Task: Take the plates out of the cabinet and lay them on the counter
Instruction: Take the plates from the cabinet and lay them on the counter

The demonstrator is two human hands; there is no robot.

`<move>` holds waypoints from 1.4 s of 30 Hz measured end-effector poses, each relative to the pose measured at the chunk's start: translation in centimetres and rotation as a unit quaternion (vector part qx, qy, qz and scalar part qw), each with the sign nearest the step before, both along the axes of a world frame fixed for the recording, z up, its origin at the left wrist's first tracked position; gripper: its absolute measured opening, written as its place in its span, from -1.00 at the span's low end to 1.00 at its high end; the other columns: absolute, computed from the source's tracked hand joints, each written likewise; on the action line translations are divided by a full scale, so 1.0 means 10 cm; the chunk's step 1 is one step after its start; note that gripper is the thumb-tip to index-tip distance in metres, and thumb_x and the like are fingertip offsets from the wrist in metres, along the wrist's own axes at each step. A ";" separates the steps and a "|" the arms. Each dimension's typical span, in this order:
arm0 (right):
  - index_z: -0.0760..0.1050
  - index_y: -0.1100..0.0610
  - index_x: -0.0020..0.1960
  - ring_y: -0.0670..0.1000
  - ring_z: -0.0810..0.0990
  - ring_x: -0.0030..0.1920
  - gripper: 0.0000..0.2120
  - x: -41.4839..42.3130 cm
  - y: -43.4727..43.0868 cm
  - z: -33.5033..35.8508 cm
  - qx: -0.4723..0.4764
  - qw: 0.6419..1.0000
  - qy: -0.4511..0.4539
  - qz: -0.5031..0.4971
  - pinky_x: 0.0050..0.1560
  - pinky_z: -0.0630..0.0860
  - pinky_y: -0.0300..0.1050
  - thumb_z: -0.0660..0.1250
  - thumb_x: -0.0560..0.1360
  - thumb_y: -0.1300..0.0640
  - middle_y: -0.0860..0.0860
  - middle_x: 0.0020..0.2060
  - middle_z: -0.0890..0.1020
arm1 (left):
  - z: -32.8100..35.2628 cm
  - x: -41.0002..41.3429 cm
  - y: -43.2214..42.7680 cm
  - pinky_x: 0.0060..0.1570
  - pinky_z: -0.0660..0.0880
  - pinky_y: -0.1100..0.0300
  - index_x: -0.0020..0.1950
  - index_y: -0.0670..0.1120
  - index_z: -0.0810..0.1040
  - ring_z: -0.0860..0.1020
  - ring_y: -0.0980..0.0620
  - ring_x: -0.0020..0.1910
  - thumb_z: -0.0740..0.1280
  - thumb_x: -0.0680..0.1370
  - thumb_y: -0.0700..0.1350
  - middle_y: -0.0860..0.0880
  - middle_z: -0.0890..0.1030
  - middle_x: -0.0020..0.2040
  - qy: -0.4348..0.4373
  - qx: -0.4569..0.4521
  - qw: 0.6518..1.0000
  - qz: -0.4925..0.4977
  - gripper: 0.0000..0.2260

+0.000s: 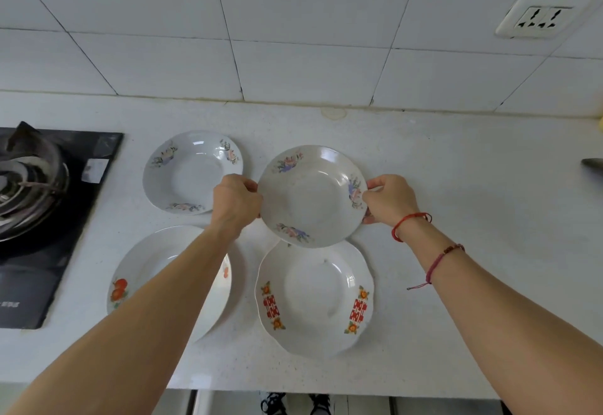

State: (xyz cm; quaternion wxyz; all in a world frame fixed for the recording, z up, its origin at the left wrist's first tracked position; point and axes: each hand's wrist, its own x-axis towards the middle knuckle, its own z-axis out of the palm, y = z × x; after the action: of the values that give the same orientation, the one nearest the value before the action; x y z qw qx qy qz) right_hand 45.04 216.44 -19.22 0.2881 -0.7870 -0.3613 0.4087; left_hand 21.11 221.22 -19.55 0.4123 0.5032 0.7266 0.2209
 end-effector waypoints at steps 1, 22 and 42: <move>0.51 0.01 -0.32 0.19 0.71 -0.21 -0.75 0.01 0.07 -0.02 -0.001 1.000 -0.004 -0.001 -0.18 0.68 0.16 0.35 0.44 0.31 0.14 -0.23 0.67 | -0.02 0.02 0.06 -0.16 0.66 -0.13 -0.35 -0.07 0.51 0.68 -0.22 -0.22 0.26 0.40 -0.44 -0.25 0.67 -0.16 0.001 0.004 1.000 -0.001 -0.72; 0.57 0.21 0.15 0.16 0.68 -0.10 -0.70 0.15 0.65 -0.48 -0.011 0.998 -0.048 0.041 -0.10 0.67 0.15 0.40 0.43 0.34 0.17 -0.11 0.68 | -0.36 0.23 0.60 -0.11 0.66 -0.04 -0.08 -0.20 0.62 0.64 -0.19 -0.14 0.19 0.46 -0.42 -0.04 0.56 -0.25 0.043 0.011 0.999 -0.020 -0.75; 0.27 0.16 0.48 0.14 0.53 0.21 -0.44 0.09 0.46 -0.22 0.025 0.979 -0.154 0.135 0.02 0.40 -0.15 0.29 0.56 -0.02 0.16 0.24 0.54 | -0.20 0.12 0.34 0.16 0.46 0.05 0.38 -0.25 0.44 0.49 -0.18 0.20 0.30 0.57 -0.09 -0.22 0.47 0.29 0.140 0.065 0.974 -0.168 -0.59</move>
State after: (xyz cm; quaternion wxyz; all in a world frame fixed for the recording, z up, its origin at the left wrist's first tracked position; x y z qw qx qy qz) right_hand 45.97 220.99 -21.41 0.1913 -0.7771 -0.5141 0.3087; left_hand 22.34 224.65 -21.58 0.3041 0.6698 0.6663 0.1221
